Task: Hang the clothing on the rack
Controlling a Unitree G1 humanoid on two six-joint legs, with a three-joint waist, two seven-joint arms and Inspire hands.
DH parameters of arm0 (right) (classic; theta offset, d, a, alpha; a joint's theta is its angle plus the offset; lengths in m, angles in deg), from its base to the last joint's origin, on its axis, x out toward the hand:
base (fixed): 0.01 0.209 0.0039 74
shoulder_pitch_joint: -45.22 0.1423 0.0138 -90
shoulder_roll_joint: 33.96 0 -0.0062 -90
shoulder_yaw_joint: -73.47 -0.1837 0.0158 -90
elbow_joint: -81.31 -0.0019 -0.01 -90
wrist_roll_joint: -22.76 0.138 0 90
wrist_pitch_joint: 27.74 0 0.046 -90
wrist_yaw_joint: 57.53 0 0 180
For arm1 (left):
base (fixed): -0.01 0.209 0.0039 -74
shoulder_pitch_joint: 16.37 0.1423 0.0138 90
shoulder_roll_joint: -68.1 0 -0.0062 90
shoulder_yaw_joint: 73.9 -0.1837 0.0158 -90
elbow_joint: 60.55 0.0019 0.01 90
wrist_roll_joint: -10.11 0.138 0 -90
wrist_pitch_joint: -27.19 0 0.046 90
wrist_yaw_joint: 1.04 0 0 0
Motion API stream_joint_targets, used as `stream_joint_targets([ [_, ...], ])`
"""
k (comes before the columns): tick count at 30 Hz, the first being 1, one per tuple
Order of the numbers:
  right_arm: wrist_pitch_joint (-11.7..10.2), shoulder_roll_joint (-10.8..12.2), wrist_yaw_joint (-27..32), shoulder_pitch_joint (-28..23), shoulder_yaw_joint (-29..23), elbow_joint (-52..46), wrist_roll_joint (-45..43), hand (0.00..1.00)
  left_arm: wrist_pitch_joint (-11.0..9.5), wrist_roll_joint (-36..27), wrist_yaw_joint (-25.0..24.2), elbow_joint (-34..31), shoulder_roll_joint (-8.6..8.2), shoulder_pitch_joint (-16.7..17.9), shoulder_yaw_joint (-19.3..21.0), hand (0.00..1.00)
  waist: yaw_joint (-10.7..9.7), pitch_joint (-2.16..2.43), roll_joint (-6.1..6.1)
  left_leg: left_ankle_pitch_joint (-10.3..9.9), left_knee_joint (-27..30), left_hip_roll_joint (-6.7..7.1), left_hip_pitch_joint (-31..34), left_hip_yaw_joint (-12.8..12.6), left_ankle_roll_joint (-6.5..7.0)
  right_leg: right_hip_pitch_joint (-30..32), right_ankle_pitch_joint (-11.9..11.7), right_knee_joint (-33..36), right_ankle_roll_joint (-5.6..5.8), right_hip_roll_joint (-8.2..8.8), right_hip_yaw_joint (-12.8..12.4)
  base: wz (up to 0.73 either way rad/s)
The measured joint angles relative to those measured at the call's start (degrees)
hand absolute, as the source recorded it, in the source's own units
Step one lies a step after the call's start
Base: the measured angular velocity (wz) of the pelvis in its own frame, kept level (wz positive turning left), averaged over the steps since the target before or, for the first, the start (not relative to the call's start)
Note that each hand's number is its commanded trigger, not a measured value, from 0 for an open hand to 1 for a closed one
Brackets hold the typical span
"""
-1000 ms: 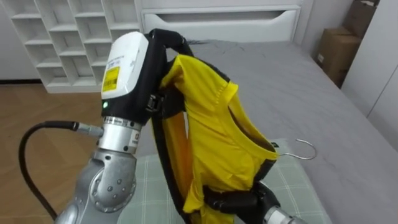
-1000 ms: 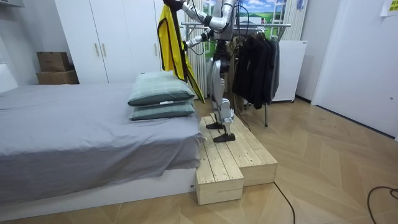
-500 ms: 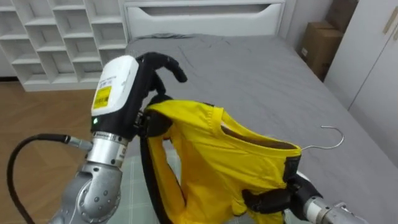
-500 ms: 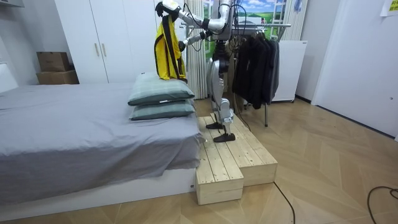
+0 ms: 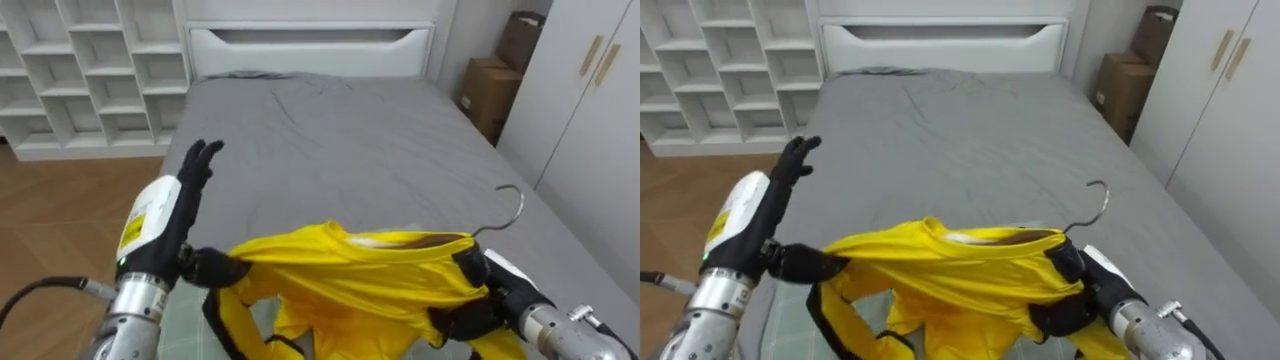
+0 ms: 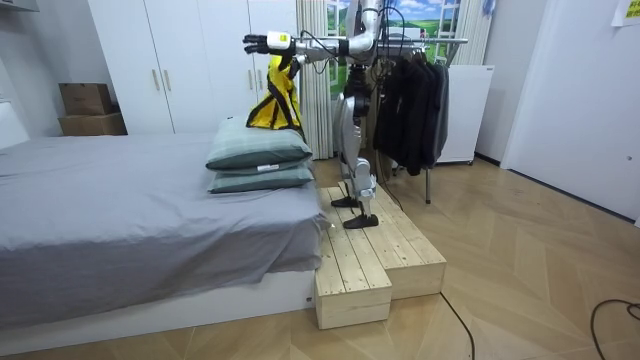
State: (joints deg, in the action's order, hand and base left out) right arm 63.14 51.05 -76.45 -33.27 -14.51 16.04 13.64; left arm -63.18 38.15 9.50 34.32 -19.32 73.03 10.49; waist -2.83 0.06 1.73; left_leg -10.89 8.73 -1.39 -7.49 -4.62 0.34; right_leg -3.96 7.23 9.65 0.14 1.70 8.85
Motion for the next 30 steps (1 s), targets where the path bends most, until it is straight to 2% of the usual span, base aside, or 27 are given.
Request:
stream_joint_targets([
  [3,-0.01,0.0,0.09,-0.17,-1.46,-0.58,-0.24,1.0,-0.03,-0.96,-0.05,1.92,-0.02,1.39,0.37,0.0,-0.23,0.05,0.16,0.0,-0.04,0.01,0.1,0.03,0.0,-0.05,0.0,-0.05,0.01,0.09,0.3,0.0],
  [9,0.48,-0.94,0.82,-1.01,-4.14,-1.29,-0.53,1.0,0.76,-1.62,-1.16,11.08,-0.02,2.04,3.34,0.0,-0.53,0.08,0.21,0.0,-0.13,-0.02,-0.16,-0.52,0.0,-0.06,0.03,-0.02,0.05,0.12,0.49,-0.01],
  [17,0.6,-1.69,1.84,-1.01,-6.32,-1.43,-0.87,1.0,1.62,-1.6,-2.72,22.37,-2.42,5.02,5.62,0.0,-0.09,0.11,0.9,-0.01,-0.25,-0.1,-0.26,-0.76,-0.01,0.13,0.05,0.06,0.06,-0.07,-0.16,-0.01],
  [19,1.82,-2.33,1.93,-1.01,-6.33,-2.22,-1.49,1.0,2.04,-1.57,-2.72,25.32,-2.43,5.26,5.68,0.0,0.16,0.09,1.12,-0.02,-0.26,-0.12,-0.25,-0.78,0.0,0.22,0.04,0.11,0.05,-0.12,-0.33,0.0],
  [23,2.68,-3.27,1.92,-1.01,-6.34,-4.07,-1.45,1.0,2.39,-1.59,-2.79,29.54,-2.7,5.75,6.63,0.0,0.51,0.1,1.35,-0.02,-0.33,-0.14,-0.39,-0.83,0.0,0.09,0.04,0.15,0.05,-0.14,-0.37,-0.01],
  [28,3.05,-3.52,1.92,-1.02,-7.03,-5.77,-1.49,1.0,2.6,-3.8,-2.88,34.73,-3.34,9.54,7.9,0.0,0.67,0.13,1.38,-0.05,-1.04,-0.15,-0.81,-1.52,0.01,0.0,0.04,0.1,0.05,-0.28,-0.85,-0.07],
  [30,4.08,-3.52,1.89,-1.22,-7.45,-5.97,-1.49,1.0,2.94,-3.86,-2.94,37.5,-3.82,10.34,9.07,0.0,0.78,0.19,1.47,-0.07,-1.09,-0.16,-0.79,-1.68,0.04,0.07,0.04,0.07,0.05,-0.32,-0.86,-0.02],
])
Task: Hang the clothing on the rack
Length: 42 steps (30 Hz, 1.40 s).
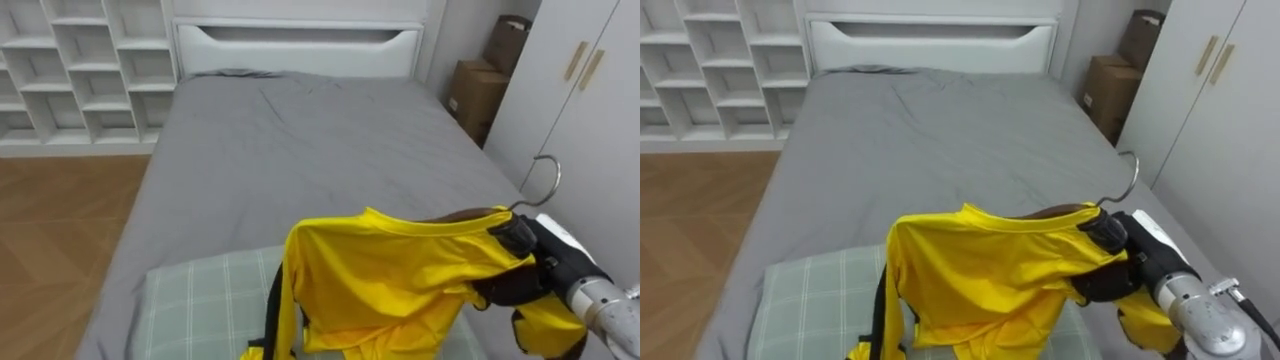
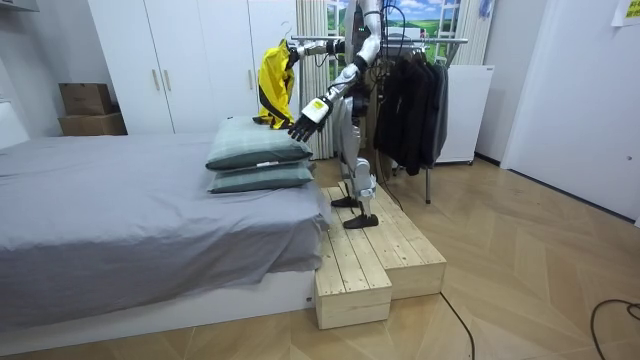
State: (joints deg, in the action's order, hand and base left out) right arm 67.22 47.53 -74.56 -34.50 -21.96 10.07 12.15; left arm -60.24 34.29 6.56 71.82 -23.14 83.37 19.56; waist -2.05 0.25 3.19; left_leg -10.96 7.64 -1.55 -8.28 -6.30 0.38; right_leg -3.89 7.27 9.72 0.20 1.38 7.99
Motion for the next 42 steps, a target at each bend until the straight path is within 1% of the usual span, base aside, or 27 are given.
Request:
stream_joint_targets([
  [2,0.39,0.0,0.0,-0.48,-0.57,-0.11,0.0,1.0,0.11,-1.33,0.0,1.18,-0.24,1.36,0.91,0.0,0.14,0.03,0.13,-0.01,-0.07,-0.01,0.02,0.03,0.02,0.02,0.0,-0.06,0.0,-0.01,0.03,0.0],
  [4,1.06,-0.01,-0.02,-0.48,-0.57,-0.11,-0.35,1.0,0.4,-2.14,-0.05,2.46,-0.25,2.53,1.02,0.0,0.77,0.06,0.25,-0.01,-0.17,-0.01,0.0,0.01,0.02,0.15,0.0,-0.02,0.0,0.0,0.03,0.0],
  [8,1.48,-0.01,-0.65,-0.48,-0.54,-2.05,-0.66,1.0,0.6,-2.11,-0.38,5.64,-0.24,3.08,1.04,0.0,1.01,0.1,0.62,-0.01,-0.18,-0.04,0.04,0.06,0.02,0.14,0.02,-0.04,0.01,-0.01,0.02,0.0],
  [9,1.54,-0.01,-0.75,-0.48,-0.54,-3.41,-1.23,1.0,0.94,-2.1,-0.43,7.38,-0.24,3.15,1.13,0.0,0.82,0.13,0.82,-0.01,-0.18,-0.04,0.16,0.08,0.02,0.18,0.03,-0.09,0.01,0.01,-0.03,0.0],
  [11,2.24,-0.01,-0.86,-0.67,-0.54,-6.05,-2.55,1.0,1.35,-1.92,-0.63,9.05,-0.27,3.9,1.4,0.0,0.82,0.26,1.18,-0.03,-0.18,-0.04,0.21,0.08,0.01,0.18,0.05,-0.16,0.02,0.0,-0.03,0.0],
  [13,2.45,-0.01,-0.9,-1.61,-0.93,-9.41,-4.52,1.0,2.24,-1.73,-1.07,9.57,-0.56,5.22,2.76,0.0,0.87,0.49,1.78,-0.03,-0.16,-0.05,0.18,0.14,0.01,0.1,0.04,-0.14,0.02,0.01,-0.02,0.0],
  [16,2.69,-0.01,-1.11,-2.48,-1.0,-12.47,-5.74,1.0,2.67,-2.09,-1.52,10.64,-0.97,5.6,3.46,0.0,1.07,0.35,2.14,-0.23,0.01,0.04,0.22,0.2,0.19,0.05,0.05,-0.11,0.02,0.12,-0.01,0.0],
  [19,2.72,-0.01,-1.3,-3.12,-1.03,-15.23,-5.96,1.0,3.39,-2.97,-1.87,11.09,-1.39,5.75,3.47,0.0,0.92,0.22,1.96,-0.52,0.22,0.17,0.39,0.18,0.39,0.07,0.08,-0.15,0.08,0.25,0.02,0.0],
  [23,2.81,-0.01,-1.3,-3.12,-1.27,-15.76,-5.92,1.0,3.39,-5.81,-1.88,11.74,-1.46,5.66,3.46,0.0,0.77,0.17,1.89,-0.56,0.17,0.2,0.35,0.16,0.43,0.08,0.1,-0.17,0.13,0.27,0.03,0.0],
  [25,3.21,-0.01,-1.3,-3.13,-1.41,-15.76,-5.85,1.0,3.38,-8.69,-1.98,11.75,-1.68,5.64,3.45,0.0,0.74,0.05,1.73,-0.57,0.08,0.19,0.34,0.16,0.44,0.09,0.12,-0.23,0.15,0.27,0.02,0.0],
  [26,3.26,-0.01,-1.3,-3.13,-1.47,-15.76,-5.85,1.0,3.38,-9.04,-1.99,11.75,-1.77,5.62,3.46,0.0,0.74,0.0,1.68,-0.57,0.06,0.19,0.34,0.16,0.44,0.1,0.12,-0.24,0.15,0.26,0.03,0.0],
  [28,3.26,-0.01,-1.31,-3.17,-1.69,-15.76,-5.84,1.0,3.35,-10.48,-1.99,11.84,-2.1,5.52,3.45,0.0,0.63,-0.32,1.52,-0.59,0.02,0.17,0.44,0.18,0.44,0.22,0.13,-0.23,0.18,0.26,0.07,0.0],
  [30,3.26,0.0,-1.32,-3.68,-2.16,-15.82,-5.72,1.0,3.31,-12.48,-1.99,13.05,-2.19,5.35,3.48,0.0,0.72,-0.32,1.52,-0.59,0.01,0.13,0.9,0.17,0.43,0.76,0.14,-0.13,0.18,0.22,0.05,0.0],
  [33,3.42,0.06,-1.31,-6.11,-2.82,-16.03,-5.05,1.0,3.34,-14.98,-2.0,14.65,-2.61,5.49,3.46,0.0,0.94,-0.31,1.54,-0.62,-0.01,0.06,0.93,0.13,0.39,0.89,0.14,-0.07,0.18,0.17,-0.03,0.0],
  [35,3.64,0.17,-1.44,-7.58,-2.82,-16.03,-5.12,1.0,3.45,-15.17,-2.0,15.55,-2.78,5.69,3.46,0.0,0.94,-0.3,1.59,-0.64,-0.01,0.05,0.89,0.01,0.37,0.89,0.13,-0.07,0.18,0.14,-0.11,-0.02],
  [37,4.67,0.97,-2.02,-8.85,-2.83,-16.03,-5.64,1.0,3.47,-15.17,-2.06,15.62,-2.96,6.35,3.47,0.0,0.95,-0.31,1.63,-0.74,-0.01,0.05,0.82,-0.18,0.39,0.9,0.13,-0.04,0.18,0.13,-0.37,-0.04],
  [39,5.08,1.05,-2.68,-9.79,-2.81,-16.02,-5.61,1.0,3.48,-15.17,-2.2,16.2,-2.95,6.35,3.47,0.0,0.95,-0.37,1.72,-0.85,0.09,0.04,0.8,-0.34,0.41,0.94,0.13,0.03,0.18,0.12,-0.54,-0.06],
  [41,5.09,1.05,-2.86,-10.59,-2.77,-15.98,-5.38,1.0,3.5,-15.32,-2.29,17.14,-2.94,6.3,3.38,0.0,1.13,-0.33,1.82,-0.98,0.13,-0.02,0.71,-0.83,0.42,0.96,0.13,0.09,0.18,0.08,-0.93,-0.1],
  [42,5.09,1.05,-2.84,-11.02,-2.72,-15.94,-4.92,1.0,3.64,-15.34,-2.31,17.3,-2.95,6.23,3.16,0.0,1.18,-0.41,1.99,-1.2,0.16,-0.09,0.79,-1.3,0.47,1.09,0.13,0.12,0.18,0.0,-1.36,-0.15],
])
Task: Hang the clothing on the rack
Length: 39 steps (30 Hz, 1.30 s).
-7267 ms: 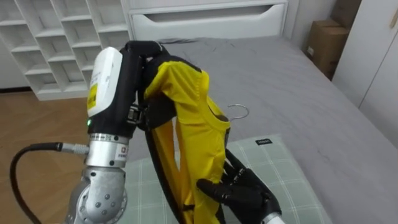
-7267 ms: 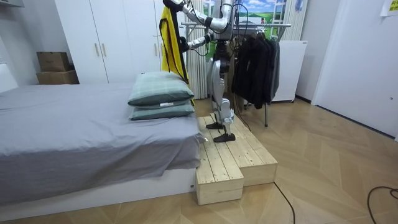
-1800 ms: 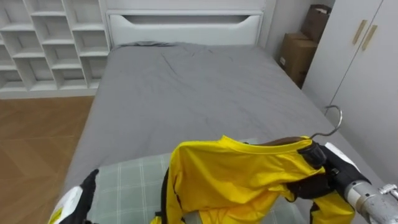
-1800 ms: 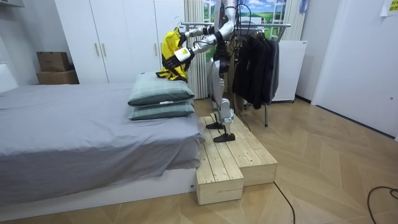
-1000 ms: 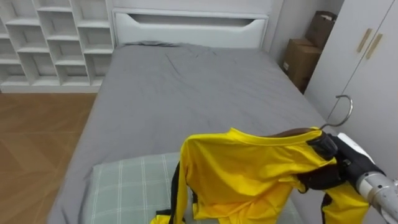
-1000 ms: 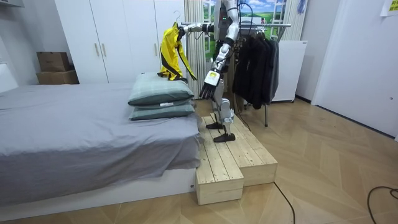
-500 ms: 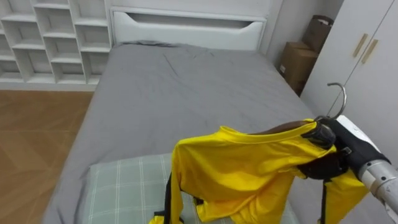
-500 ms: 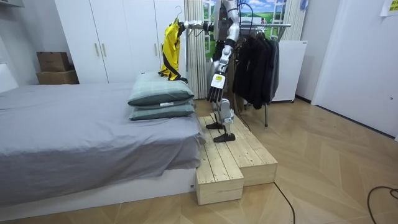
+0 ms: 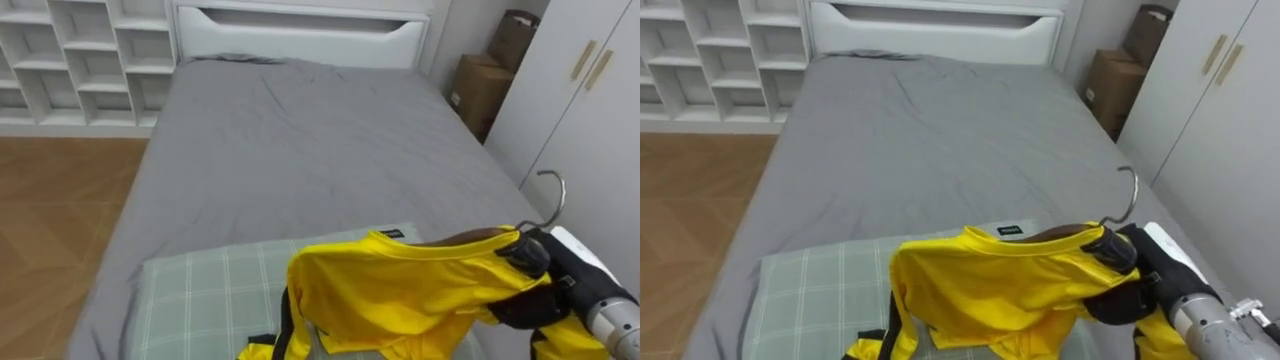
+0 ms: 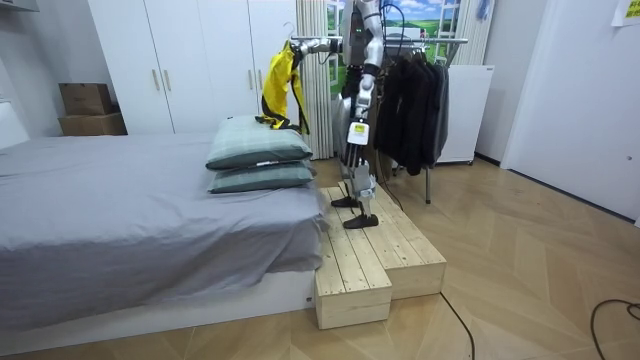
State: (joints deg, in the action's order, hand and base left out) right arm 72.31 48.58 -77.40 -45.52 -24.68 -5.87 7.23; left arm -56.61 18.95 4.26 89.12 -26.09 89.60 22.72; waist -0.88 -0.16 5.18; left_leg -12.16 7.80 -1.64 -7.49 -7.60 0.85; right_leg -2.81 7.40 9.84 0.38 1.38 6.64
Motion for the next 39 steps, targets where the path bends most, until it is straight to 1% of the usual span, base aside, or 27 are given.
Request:
stream_joint_targets([
  [2,-0.06,0.36,0.73,-1.41,0.03,0.78,0.79,1.0,0.2,0.1,0.04,0.48,0.11,-0.08,-0.01,0.0,0.03,0.08,0.46,-0.13,0.08,-0.03,0.07,-0.3,-0.03,0.09,-0.01,-0.07,0.01,-0.08,-0.25,-0.09],
  [4,0.04,2.01,1.7,-3.21,0.12,3.08,1.69,1.0,0.58,0.37,0.02,1.54,0.54,-0.18,-0.11,0.0,0.18,0.47,1.49,-0.17,0.23,-0.19,0.18,-1.18,-0.03,0.69,-0.04,0.05,-0.02,-0.27,-0.94,-0.18],
  [5,0.04,3.01,1.82,-3.43,0.4,4.61,2.06,1.0,0.94,0.4,0.02,2.7,0.94,-0.67,-0.69,0.0,0.01,0.28,1.59,-0.39,0.72,-0.42,0.57,-1.87,-0.06,1.2,-0.26,0.08,-0.05,-0.52,-1.69,-0.28],
  [6,0.04,3.43,1.86,-3.67,0.52,5.28,2.23,1.0,1.09,0.44,0.02,3.14,1.17,-0.85,-1.19,0.0,-0.08,0.5,1.89,-0.53,1.05,-0.6,1.0,-2.15,-0.07,1.69,-0.38,0.17,-0.11,-0.58,-1.86,-0.33],
  [8,0.04,4.14,2.0,-4.92,0.79,6.21,2.82,1.0,1.27,0.47,0.01,4.25,1.33,-1.48,-1.33,0.0,-0.05,0.45,2.05,-0.94,1.55,-0.95,1.33,-3.78,-0.09,2.96,-0.51,1.06,-0.11,-0.88,-2.87,-0.39],
  [11,0.1,5.18,2.43,-6.77,0.8,6.3,3.76,1.0,2.15,0.45,-0.56,5.17,1.47,-1.77,-1.19,0.0,-0.33,0.21,1.62,-2.2,2.49,-2.15,0.95,-8.35,-0.24,4.85,-1.12,2.04,-0.26,-1.88,-5.19,-0.81],
  [13,0.08,6.56,2.42,-6.61,0.8,6.25,3.62,1.0,2.07,0.45,-1.64,6.33,1.84,-2.46,-0.28,0.0,-0.12,0.1,1.31,-3.68,4.71,-3.31,1.36,-14.88,-0.5,7.67,-2.97,2.23,-1.34,-3.24,-4.39,-1.4],
  [14,0.08,6.83,2.36,-6.38,0.83,6.26,3.5,1.0,2.07,0.44,-1.88,6.86,1.95,-2.85,0.03,0.0,-0.05,0.15,1.4,-4.03,4.98,-3.84,1.33,-16.86,-0.58,8.32,-3.72,2.15,-1.66,-3.47,-3.55,-1.8],
  [15,0.1,7.13,2.24,-6.15,1.04,6.25,3.08,1.0,2.14,0.39,-2.19,7.39,2.28,-3.36,0.31,0.0,0.78,-0.04,1.07,-4.28,5.06,-4.63,1.05,-21.79,-0.77,9.45,-5.41,1.5,-3.12,-3.61,1.29,-2.03],
  [16,0.19,7.12,2.17,-6.08,1.18,6.22,3.0,1.0,2.18,0.33,-2.45,7.52,2.55,-3.95,0.44,0.0,1.62,-0.09,1.04,-4.87,4.93,-5.08,0.84,-26.86,-1.02,10.23,-6.72,0.47,-5.0,-3.39,9.18,-2.01],
  [17,0.3,7.1,2.16,-6.07,1.22,6.21,3.0,1.0,2.27,0.3,-2.59,7.51,2.62,-4.26,0.44,0.0,1.83,-0.29,0.7,-5.43,5.47,-5.6,0.76,-29.17,-0.98,10.66,-6.75,0.72,-5.36,-3.02,13.22,-1.8],
  [18,1.11,7.11,2.17,-6.16,1.32,6.21,3.0,1.0,2.65,0.3,-2.74,7.48,2.68,-5.08,0.37,0.0,2.15,-0.51,0.23,-6.34,6.61,-6.13,0.12,-32.69,-1.17,11.93,-4.47,4.83,-4.16,-1.14,18.84,-1.49],
  [19,2.23,7.1,2.17,-6.15,1.48,6.29,2.96,1.0,2.98,0.09,-3.11,7.31,2.8,-5.79,0.05,0.0,2.14,-0.6,-0.34,-7.15,7.06,-6.26,-1.26,-35.88,-1.73,12.37,-1.75,9.49,-3.33,1.39,20.77,-1.43],
  [21,2.53,7.12,2.32,-6.12,2.42,6.83,3.11,1.0,3.24,-0.39,-3.42,7.07,3.36,-6.81,-0.28,0.0,1.24,-0.5,-0.71,-7.82,7.57,-6.33,-2.61,-38.66,-2.67,11.86,0.18,12.15,-2.14,4.06,20.53,-0.99],
  [23,2.55,7.11,2.25,-6.1,3.0,8.03,3.5,1.0,3.85,-0.37,-3.52,6.88,3.44,-8.72,-1.19,0.0,-0.07,-0.52,-0.95,-8.21,8.53,-7.1,-2.73,-39.49,-3.27,11.9,0.0,11.56,-2.4,3.04,19.65,-0.45],
  [24,2.56,7.1,1.93,-6.08,3.23,8.02,3.49,1.0,4.26,-0.3,-3.59,6.53,2.92,-9.49,-1.27,0.0,-0.72,-0.39,-1.13,-8.47,9.31,-7.64,-2.95,-40.17,-3.71,12.03,0.11,11.56,-3.43,2.42,18.97,-0.37],
  [25,2.55,7.13,1.24,-6.07,3.29,7.75,3.18,1.0,4.78,-0.21,-3.84,6.15,2.2,-9.36,-1.21,0.0,-1.04,-0.17,-1.89,-8.93,10.42,-8.43,-3.11,-41.17,-4.42,12.34,0.52,11.78,-5.26,1.66,18.49,-0.4],
  [27,2.55,7.43,0.87,-6.07,3.3,7.66,3.22,1.0,5.17,-0.26,-4.58,4.81,2.01,-8.9,-1.27,0.0,-1.96,-0.01,-2.01,-9.1,13.35,-9.69,-2.99,-41.11,-4.62,12.66,1.38,12.09,-6.31,1.29,18.39,-0.23],
  [30,2.52,7.42,0.61,-5.68,3.58,7.29,3.23,1.0,5.24,-0.78,-4.77,1.78,2.81,-7.9,-1.4,0.0,-1.37,0.12,-2.03,-8.92,25.66,-14.12,-0.18,-38.92,-4.43,12.69,3.43,12.71,-6.92,-0.02,16.68,-0.39],
  [31,2.5,7.4,0.4,-4.62,3.8,7.18,3.22,1.0,5.35,-2.01,-4.7,1.81,2.95,-7.54,-1.27,0.0,-1.08,0.02,-2.71,-8.21,31.36,-16.09,1.31,-35.95,-3.53,12.39,4.21,13.46,-7.23,-0.82,15.36,-0.58],
  [32,2.46,7.37,0.43,-3.91,4.39,7.19,3.16,1.0,5.42,-3.19,-4.5,1.82,3.17,-7.28,-0.65,0.0,-0.89,0.03,-2.88,-5.82,36.47,-17.31,2.83,-33.57,-2.35,11.61,4.94,14.08,-7.56,-1.32,13.5,-0.55],
  [33,2.42,7.34,0.43,-3.63,4.74,7.26,2.98,1.0,5.44,-3.77,-4.34,1.83,3.29,-7.26,-0.31,0.0,-0.89,0.02,-2.83,-4.08,38.69,-17.64,3.51,-32.24,-1.65,11.09,5.08,14.03,-7.64,-1.51,12.38,-0.53],
  [34,2.4,7.19,0.44,-3.14,5.23,7.38,2.58,1.0,5.41,-4.96,-4.13,2.18,3.21,-7.32,-0.48,0.0,-0.72,-0.23,-2.1,-2.5,40.34,-16.4,5.32,-28.21,-1.44,10.22,5.49,13.77,-7.56,-1.48,9.96,-0.46],
  [35,2.42,7.13,0.45,-3.0,5.23,7.29,2.53,1.0,5.42,-4.99,-4.03,2.47,2.92,-7.33,-0.76,0.0,-0.3,-0.13,-2.15,-2.76,39.75,-15.25,6.14,-26.18,-1.55,10.14,5.51,13.64,-7.58,-1.44,8.81,-0.84],
  [37,2.26,7.22,0.71,-2.02,5.8,7.01,2.76,1.0,6.5,-2.38,-3.16,2.71,1.44,-5.69,-2.46,0.0,1.24,-0.17,-1.94,-4.68,33.13,-8.33,10.41,-16.45,-2.39,10.58,5.18,13.05,-6.99,-1.94,2.6,-1.26],
  [38,2.2,7.21,1.0,-1.9,6.15,7.06,2.71,1.0,6.8,-1.58,-3.13,2.71,0.95,-5.24,-2.46,0.0,1.81,-0.17,-1.87,-4.68,30.45,-6.6,11.41,-13.76,-2.41,10.72,4.88,12.66,-6.79,-2.3,0.81,-1.51],
  [39,2.16,7.14,1.78,-1.68,7.52,7.17,2.7,1.0,7.58,-1.43,-3.08,2.76,0.27,-4.37,-2.67,0.0,2.58,-0.19,-1.84,-4.59,24.56,-3.84,12.77,-8.18,-2.54,10.82,4.04,11.79,-6.76,-3.44,-2.86,-1.7],
])
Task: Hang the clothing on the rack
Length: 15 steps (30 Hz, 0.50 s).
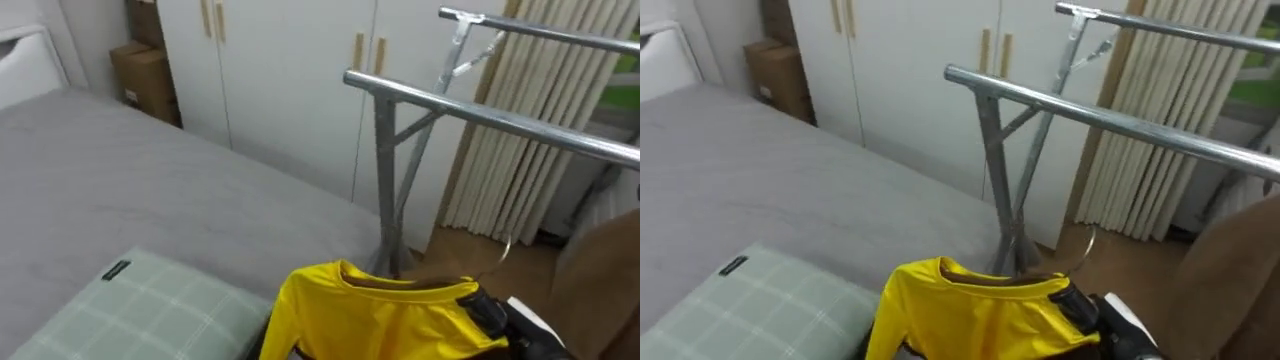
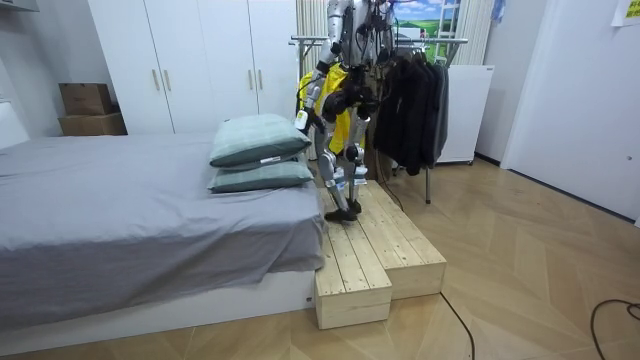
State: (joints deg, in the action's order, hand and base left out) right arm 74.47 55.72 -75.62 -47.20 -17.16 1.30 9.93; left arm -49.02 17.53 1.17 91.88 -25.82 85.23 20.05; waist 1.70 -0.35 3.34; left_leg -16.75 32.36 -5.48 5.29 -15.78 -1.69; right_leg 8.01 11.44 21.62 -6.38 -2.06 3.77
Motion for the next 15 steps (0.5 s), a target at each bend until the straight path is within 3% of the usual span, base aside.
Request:
stream_joint_targets([
  [1,-0.03,-0.01,0.65,0.39,1.81,0.07,0.25,1.0,0.61,-0.15,-0.01,0.25,-0.24,0.82,-0.42,0.0,0.56,0.08,-0.2,0.19,-5.83,1.47,0.59,4.65,-0.15,0.12,-0.8,-0.73,-0.08,-1.44,-3.77,-1.78],
  [3,-0.1,0.02,1.1,0.82,4.04,0.11,1.55,1.0,1.21,-0.22,-0.15,1.91,-0.3,1.17,-0.87,0.0,0.41,0.24,-0.49,0.67,-11.84,2.31,1.01,9.36,-0.37,0.46,-1.79,-0.85,-0.88,-3.45,-8.58,-1.73],
  [4,-0.14,-0.02,1.24,0.82,4.38,0.18,1.78,1.0,1.25,-0.2,-0.3,2.76,-0.41,1.21,-0.88,0.0,-0.04,0.19,-0.59,2.35,-13.18,2.3,1.24,10.78,-0.8,0.42,-2.15,-0.83,-1.25,-4.29,-10.41,-1.46],
  [7,-0.14,-0.14,2.76,0.83,4.04,0.37,1.65,1.0,1.26,-0.57,-0.34,2.94,-0.63,0.51,-0.75,0.0,-2.34,0.05,-0.54,6.48,-13.96,2.26,0.36,10.92,-0.05,0.03,-2.41,-0.97,-0.79,-5.82,-13.95,-0.75],
  [9,-0.14,-0.08,3.07,0.91,3.81,0.43,0.9,1.0,1.32,-0.61,-0.34,2.97,-0.9,-0.55,-0.78,0.0,-3.29,0.07,-0.27,6.4,-14.71,2.25,-0.11,9.54,0.08,0.08,-2.79,-2.17,-0.2,-5.92,-15.44,-0.37],
  [12,-0.12,0.05,3.07,0.9,3.62,0.42,0.7,1.0,1.31,-0.65,-0.35,2.93,-1.37,-2.92,-0.93,0.0,-4.54,0.0,-0.33,6.13,-15.24,2.4,-0.11,8.5,0.48,-0.2,-3.13,-3.5,0.24,-5.48,-15.49,-0.06],
  [15,-0.13,0.35,2.98,0.91,3.62,0.37,0.69,1.0,0.65,-0.67,-0.35,2.76,-1.54,-5.29,-2.15,0.0,-4.27,-0.05,-0.19,5.99,-16.3,3.14,-0.76,8.0,0.92,-0.33,-2.9,-3.72,0.62,-5.22,-16.04,-0.06],
])
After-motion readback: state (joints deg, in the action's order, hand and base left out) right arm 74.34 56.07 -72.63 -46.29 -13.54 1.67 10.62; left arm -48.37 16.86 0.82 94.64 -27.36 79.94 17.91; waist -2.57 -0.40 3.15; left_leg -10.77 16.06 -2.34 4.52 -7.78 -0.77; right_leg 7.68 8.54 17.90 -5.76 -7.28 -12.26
